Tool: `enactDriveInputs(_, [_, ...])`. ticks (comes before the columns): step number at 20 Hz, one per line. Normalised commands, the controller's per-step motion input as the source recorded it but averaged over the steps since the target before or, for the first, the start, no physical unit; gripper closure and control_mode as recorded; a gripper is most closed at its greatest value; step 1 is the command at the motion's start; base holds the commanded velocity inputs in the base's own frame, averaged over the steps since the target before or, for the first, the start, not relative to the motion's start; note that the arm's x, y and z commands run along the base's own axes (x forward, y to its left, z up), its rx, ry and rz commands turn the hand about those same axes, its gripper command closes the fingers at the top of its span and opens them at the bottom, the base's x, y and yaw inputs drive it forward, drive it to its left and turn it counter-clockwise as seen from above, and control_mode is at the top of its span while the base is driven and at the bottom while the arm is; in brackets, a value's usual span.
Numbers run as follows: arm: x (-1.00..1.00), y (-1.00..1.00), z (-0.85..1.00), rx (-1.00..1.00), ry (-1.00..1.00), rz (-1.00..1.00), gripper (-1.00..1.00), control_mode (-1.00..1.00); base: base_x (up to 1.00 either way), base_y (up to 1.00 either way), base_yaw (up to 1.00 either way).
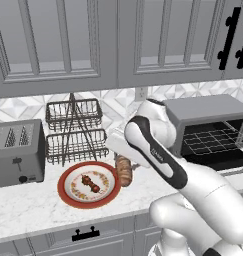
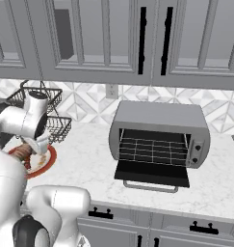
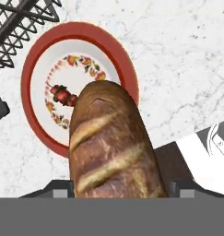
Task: Pick up the kebab skewer and baguette bread, and place them inside the toaster oven. Close the toaster oven door and start by setting the timer.
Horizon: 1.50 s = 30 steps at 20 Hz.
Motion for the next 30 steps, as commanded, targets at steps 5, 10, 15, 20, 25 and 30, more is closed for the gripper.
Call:
enactDriveInputs(5, [-0.01, -1.0, 0.13, 0.15, 0.0, -0.47, 1.0, -1.0, 0.0, 0.0, 0.0])
enactDriveInputs(10, [-0.01, -1.0, 0.24, 0.14, 0.0, -0.45, 1.0, -1.0, 0.0, 0.0, 0.0])
enactDriveInputs(15, [0.0, -1.0, 0.31, 0.14, 0.0, -0.47, 1.0, -1.0, 0.0, 0.0, 0.0])
enactDriveInputs(20, [0.0, -0.99, 0.35, 0.14, 0.01, -0.47, 1.0, -1.0, 0.0, 0.0, 0.0])
enactDriveInputs(25, [0.05, -0.8, 0.31, 0.04, 0.08, -0.34, 1.0, -1.0, 0.0, 0.0, 0.0])
enactDriveInputs(30, [0.0, -0.82, 0.08, 0.0, 0.07, -0.21, 1.0, -1.0, 0.0, 0.0, 0.0])
